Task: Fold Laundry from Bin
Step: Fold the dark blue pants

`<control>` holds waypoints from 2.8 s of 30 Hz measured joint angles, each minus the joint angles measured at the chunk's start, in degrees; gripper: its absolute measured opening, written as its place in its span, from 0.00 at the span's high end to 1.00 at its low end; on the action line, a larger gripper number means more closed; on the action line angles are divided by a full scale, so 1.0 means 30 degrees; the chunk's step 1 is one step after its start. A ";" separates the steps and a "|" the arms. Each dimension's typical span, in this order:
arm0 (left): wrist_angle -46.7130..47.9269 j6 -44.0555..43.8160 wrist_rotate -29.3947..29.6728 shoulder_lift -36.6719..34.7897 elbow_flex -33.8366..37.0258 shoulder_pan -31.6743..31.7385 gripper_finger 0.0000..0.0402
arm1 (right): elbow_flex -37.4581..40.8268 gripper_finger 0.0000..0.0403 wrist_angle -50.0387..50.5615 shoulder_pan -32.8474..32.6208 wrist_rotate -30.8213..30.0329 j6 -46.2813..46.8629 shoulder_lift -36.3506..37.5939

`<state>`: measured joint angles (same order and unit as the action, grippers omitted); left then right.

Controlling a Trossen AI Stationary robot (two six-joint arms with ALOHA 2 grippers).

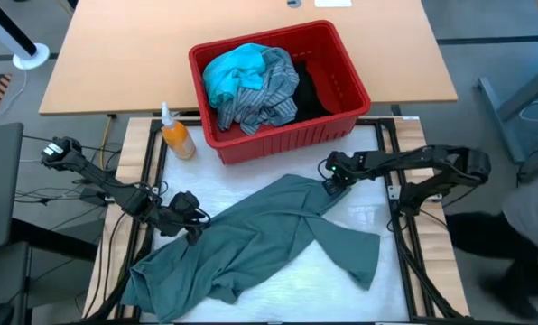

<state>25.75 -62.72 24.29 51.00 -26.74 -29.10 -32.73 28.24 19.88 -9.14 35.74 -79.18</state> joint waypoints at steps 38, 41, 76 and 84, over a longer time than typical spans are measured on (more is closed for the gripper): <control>-0.2213 0.0682 -0.1554 0.4881 0.0000 -0.0029 0.52 | -0.1288 0.84 0.9655 -0.9075 -0.5252 1.8125 0.6019; -0.2160 0.0680 -0.1914 0.4881 0.0000 -0.0058 0.52 | -0.0648 0.84 0.6860 -1.0756 -0.3853 1.8892 0.5049; -0.2577 0.0643 -0.2955 0.4874 0.0000 -0.0503 0.52 | -0.0882 0.48 0.9133 -0.5854 -0.6834 1.6947 0.4861; -0.2585 0.0634 -0.3382 0.4874 0.0000 -0.0503 0.52 | -0.0834 0.48 0.7709 -0.3047 -0.4959 1.4337 0.1687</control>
<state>18.00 -60.82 14.14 65.63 -26.74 -30.61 -35.23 51.37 10.74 -24.02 78.76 -74.12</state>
